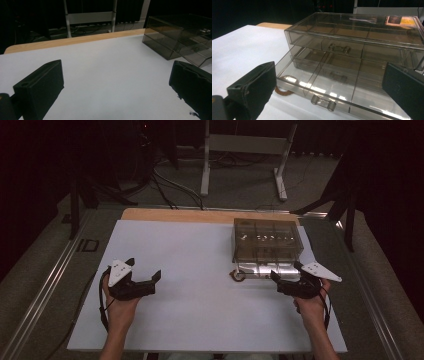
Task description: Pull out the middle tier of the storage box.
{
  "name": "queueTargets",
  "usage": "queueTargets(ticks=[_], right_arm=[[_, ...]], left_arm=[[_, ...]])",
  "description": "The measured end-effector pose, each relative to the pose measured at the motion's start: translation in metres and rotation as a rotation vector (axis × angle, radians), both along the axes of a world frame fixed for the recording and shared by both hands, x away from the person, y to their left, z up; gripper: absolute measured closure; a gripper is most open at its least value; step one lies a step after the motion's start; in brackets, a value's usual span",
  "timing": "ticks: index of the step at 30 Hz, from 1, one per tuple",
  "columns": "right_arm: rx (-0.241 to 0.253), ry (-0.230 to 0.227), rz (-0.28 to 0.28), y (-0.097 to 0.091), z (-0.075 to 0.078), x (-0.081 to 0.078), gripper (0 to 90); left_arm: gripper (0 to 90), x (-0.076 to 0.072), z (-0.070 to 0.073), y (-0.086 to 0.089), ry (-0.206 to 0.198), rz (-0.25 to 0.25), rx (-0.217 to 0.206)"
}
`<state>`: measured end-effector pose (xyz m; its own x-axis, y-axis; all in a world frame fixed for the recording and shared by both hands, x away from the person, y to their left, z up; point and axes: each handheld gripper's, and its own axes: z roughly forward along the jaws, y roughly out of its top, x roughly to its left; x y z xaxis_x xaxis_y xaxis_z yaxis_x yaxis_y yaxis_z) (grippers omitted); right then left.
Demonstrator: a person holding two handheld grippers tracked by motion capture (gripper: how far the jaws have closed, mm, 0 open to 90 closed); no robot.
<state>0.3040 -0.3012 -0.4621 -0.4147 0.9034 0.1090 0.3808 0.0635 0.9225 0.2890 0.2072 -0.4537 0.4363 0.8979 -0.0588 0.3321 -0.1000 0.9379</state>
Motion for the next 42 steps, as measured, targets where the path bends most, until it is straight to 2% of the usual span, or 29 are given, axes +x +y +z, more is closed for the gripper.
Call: queueTargets(ticks=[12,24,29,42], right_arm=[[0.003,-0.004,-0.006,-0.001,0.0,-0.002,0.0],[0.008,-0.012,-0.015,-0.004,0.002,-0.004,0.0],[0.011,-0.014,-0.022,-0.005,0.002,-0.004,0.0],[0.015,-0.018,-0.033,-0.007,0.004,-0.004,0.0]], left_arm=[[1.0,0.011,0.003,-0.018,0.006,-0.027,0.019],[1.0,0.028,-0.003,-0.041,0.036,-0.064,0.003],[1.0,0.034,-0.005,-0.049,0.041,-0.081,-0.018],[1.0,0.046,-0.008,-0.071,0.057,-0.119,-0.009]])
